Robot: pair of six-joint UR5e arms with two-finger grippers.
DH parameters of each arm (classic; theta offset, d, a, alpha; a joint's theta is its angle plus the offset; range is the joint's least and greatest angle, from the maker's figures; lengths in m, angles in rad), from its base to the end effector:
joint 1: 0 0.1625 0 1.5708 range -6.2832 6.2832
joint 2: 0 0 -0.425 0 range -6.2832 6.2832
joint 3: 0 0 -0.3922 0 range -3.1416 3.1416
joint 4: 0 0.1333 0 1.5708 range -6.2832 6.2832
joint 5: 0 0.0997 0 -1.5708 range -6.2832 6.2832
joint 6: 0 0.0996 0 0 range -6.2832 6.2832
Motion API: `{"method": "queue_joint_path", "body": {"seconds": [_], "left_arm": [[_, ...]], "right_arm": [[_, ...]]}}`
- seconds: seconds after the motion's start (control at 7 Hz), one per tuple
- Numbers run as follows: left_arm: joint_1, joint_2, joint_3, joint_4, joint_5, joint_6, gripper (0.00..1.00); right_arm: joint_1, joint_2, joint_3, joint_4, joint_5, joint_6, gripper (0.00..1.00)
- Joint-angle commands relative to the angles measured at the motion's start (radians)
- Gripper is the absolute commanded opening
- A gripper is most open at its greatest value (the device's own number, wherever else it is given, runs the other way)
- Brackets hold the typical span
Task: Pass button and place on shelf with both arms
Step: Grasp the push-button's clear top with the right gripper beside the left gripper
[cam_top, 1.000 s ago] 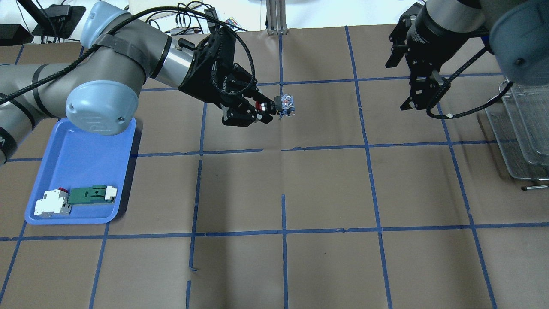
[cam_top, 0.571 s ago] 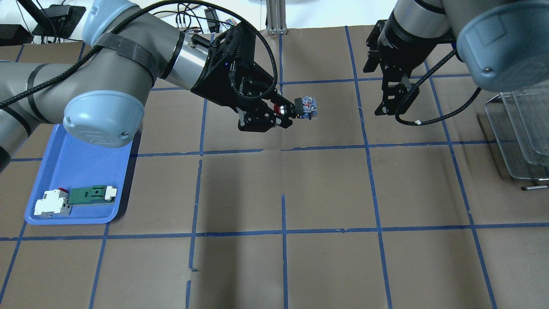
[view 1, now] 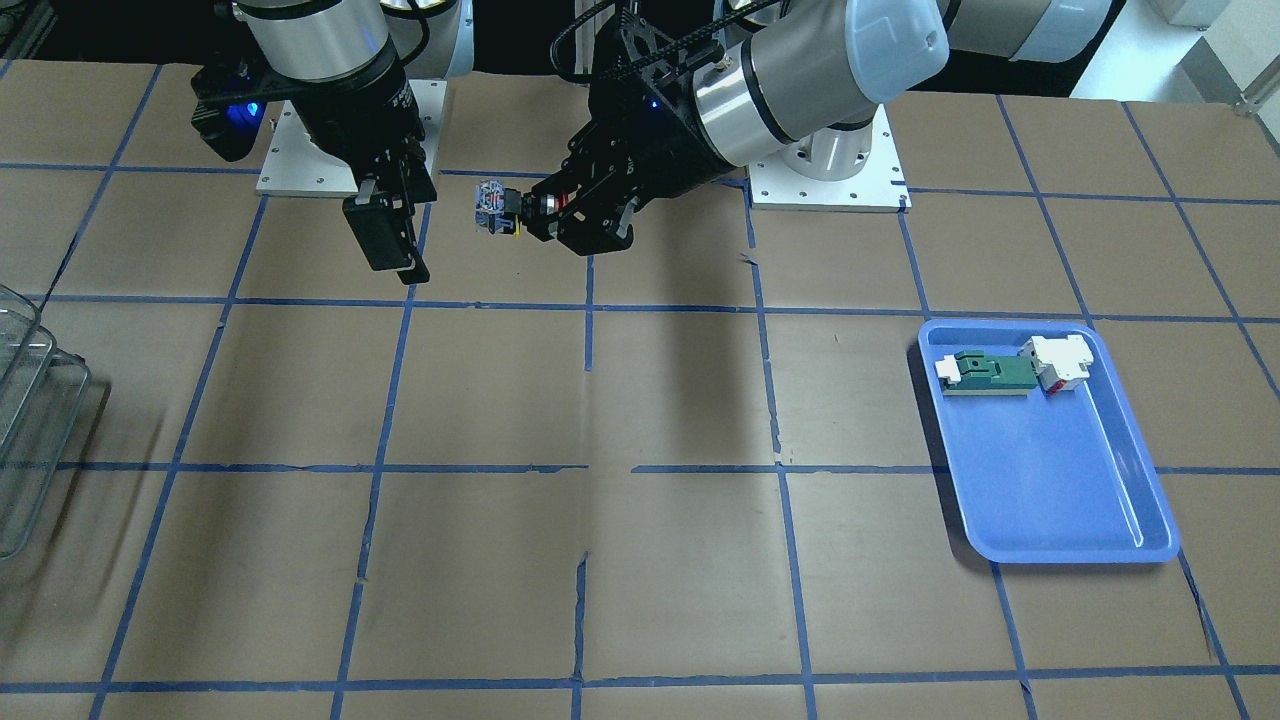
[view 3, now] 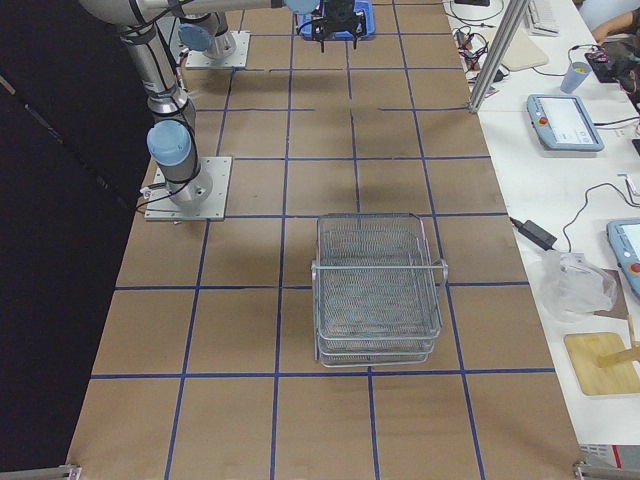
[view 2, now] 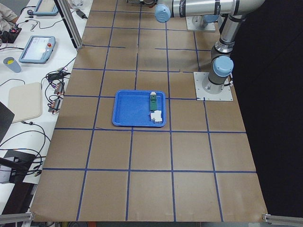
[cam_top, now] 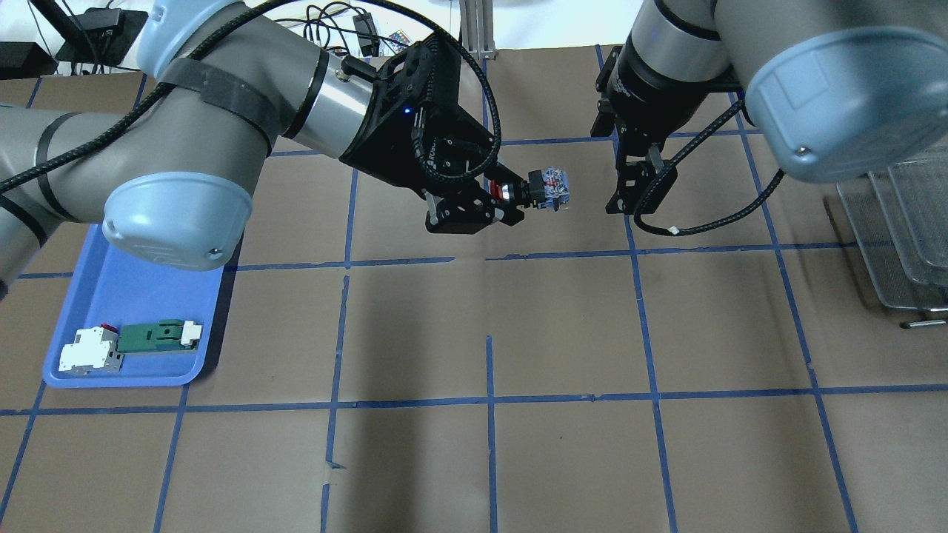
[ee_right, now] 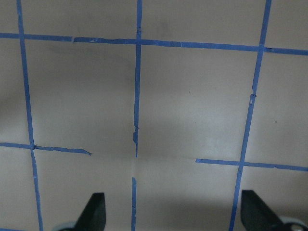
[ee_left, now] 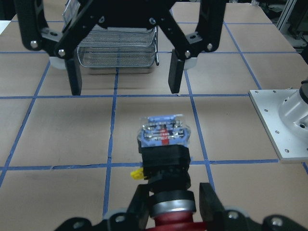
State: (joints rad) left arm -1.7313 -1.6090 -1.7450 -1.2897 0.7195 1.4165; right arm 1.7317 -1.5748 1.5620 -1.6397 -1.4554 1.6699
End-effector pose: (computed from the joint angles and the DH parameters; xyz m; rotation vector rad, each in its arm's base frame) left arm -0.2860 -0.4638 0.4459 -1.7270 -1.6636 0.7053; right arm 0.2227 -0.4683 0.5020 2.0537 2.1950 0.0628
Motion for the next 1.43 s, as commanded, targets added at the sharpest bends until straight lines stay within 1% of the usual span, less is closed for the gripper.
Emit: {"method": "queue_joint_path", "body": {"seconds": [0.0, 0.14, 0.29, 0.57, 1.0, 1.29], "left_arm": [[-0.010, -0.002, -0.001, 0.026, 0.000, -0.028, 0.00], [-0.011, -0.002, -0.002, 0.024, 0.001, -0.043, 0.00], [-0.014, -0.006, -0.001, 0.027, 0.002, -0.085, 0.00], [-0.014, -0.011, -0.001, 0.033, 0.003, -0.090, 0.00], [-0.016, -0.009, -0.001, 0.038, 0.002, -0.090, 0.00], [-0.022, -0.006, -0.001, 0.040, 0.002, -0.091, 0.00]], "right_arm": [[0.026, -0.005, 0.000, 0.000, 0.013, 0.017, 1.00], [0.028, -0.025, 0.001, 0.001, 0.053, 0.062, 1.00], [0.028, -0.036, 0.003, 0.006, 0.055, 0.062, 1.00], [0.040, -0.027, 0.006, 0.004, 0.053, 0.065, 1.00], [0.054, -0.028, 0.003, 0.085, 0.052, 0.079, 1.00], [0.055, -0.027, 0.003, 0.086, 0.055, 0.077, 1.00]]}}
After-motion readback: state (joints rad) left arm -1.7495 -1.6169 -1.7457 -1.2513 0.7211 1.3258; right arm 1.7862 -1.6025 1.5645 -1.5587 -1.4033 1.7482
